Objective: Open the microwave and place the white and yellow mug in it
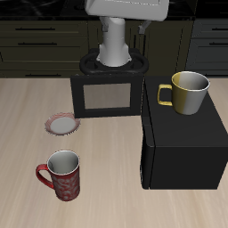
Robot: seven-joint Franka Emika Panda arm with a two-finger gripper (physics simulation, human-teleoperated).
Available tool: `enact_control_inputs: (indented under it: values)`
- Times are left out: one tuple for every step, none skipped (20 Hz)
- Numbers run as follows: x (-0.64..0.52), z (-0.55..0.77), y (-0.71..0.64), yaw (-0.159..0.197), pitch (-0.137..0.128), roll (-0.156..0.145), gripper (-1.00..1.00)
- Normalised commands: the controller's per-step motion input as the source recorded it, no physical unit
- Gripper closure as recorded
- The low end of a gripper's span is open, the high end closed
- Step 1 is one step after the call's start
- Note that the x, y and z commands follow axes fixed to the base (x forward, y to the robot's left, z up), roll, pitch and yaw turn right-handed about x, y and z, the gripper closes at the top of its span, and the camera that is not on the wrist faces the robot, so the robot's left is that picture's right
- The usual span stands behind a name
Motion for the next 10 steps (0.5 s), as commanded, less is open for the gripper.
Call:
enact_control_inputs:
  values:
    - [-0.08, 0.05, 0.42, -0.042, -0.014, 0.077, -1.00]
    - [-0.03, 0.02, 0.42, -0.038, 0.063, 0.079, -1.00]
    - [-0.11, 0.14, 0.51, 0.015, -0.059, 0.055, -1.00]
    - [-0.03, 0.05, 0.38, -0.018, 0.002, 0.079, -1.00]
    - [-0.09, 0.06, 0.38, -0.031, 0.001, 0.033, -1.00]
    - [-0.09, 0.04, 0.33, -0.032, -0.024, 0.125, -1.00]
    - [-0.01, -0.03, 0.18, -0.006, -0.022, 0.018, -1.00]
    - [0.00, -0.08, 0.29, -0.004, 0.024, 0.013, -1.00]
    - [0.05, -0.05, 0.29, 0.030, 0.005, 0.095, -1.00]
    - [0.06, 0.00, 0.20, 0.012, -0.030, 0.022, -1.00]
